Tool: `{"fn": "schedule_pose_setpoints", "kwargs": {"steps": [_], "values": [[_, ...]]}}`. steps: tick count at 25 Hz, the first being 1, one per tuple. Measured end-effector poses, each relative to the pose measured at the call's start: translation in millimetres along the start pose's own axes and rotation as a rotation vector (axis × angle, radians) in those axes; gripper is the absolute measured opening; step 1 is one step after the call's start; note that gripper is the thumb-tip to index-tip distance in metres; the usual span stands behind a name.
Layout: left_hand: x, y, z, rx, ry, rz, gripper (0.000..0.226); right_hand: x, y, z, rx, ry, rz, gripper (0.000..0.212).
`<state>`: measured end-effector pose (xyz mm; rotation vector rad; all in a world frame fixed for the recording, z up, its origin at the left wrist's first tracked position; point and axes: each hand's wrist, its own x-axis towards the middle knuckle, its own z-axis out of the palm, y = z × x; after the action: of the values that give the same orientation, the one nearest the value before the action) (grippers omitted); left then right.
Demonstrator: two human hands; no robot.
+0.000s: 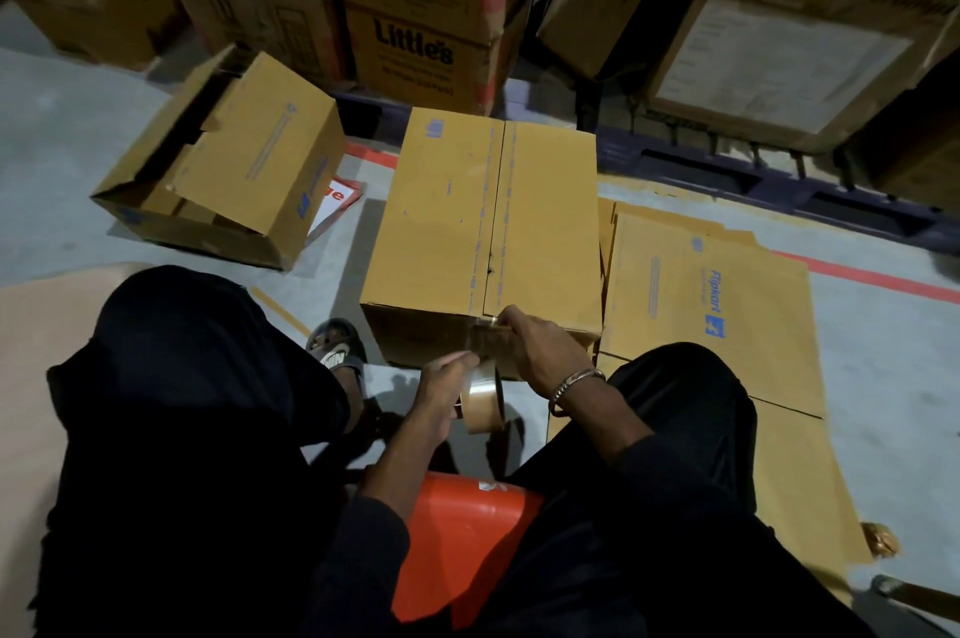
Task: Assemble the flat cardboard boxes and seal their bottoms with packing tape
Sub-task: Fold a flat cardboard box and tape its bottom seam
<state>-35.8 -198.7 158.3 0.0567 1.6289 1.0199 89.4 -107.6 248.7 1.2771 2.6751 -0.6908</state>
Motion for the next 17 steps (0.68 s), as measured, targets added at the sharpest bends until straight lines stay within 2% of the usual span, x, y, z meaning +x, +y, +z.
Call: {"fn": "schedule_pose_setpoints", "kwargs": {"steps": [4, 9, 17], "values": [[1, 2, 1, -0.01, 0.012, 0.0, 0.006, 6, -2, 12, -0.02, -0.007, -0.036, 0.028], [2, 2, 1, -0.016, 0.017, -0.005, 0.035, 14, 0, 28, -0.032, 0.001, -0.061, 0.028], [-4, 5, 3, -0.003, 0.014, -0.008, 0.039, 21, 0, 33, -0.096, 0.026, -0.048, 0.034]]}}
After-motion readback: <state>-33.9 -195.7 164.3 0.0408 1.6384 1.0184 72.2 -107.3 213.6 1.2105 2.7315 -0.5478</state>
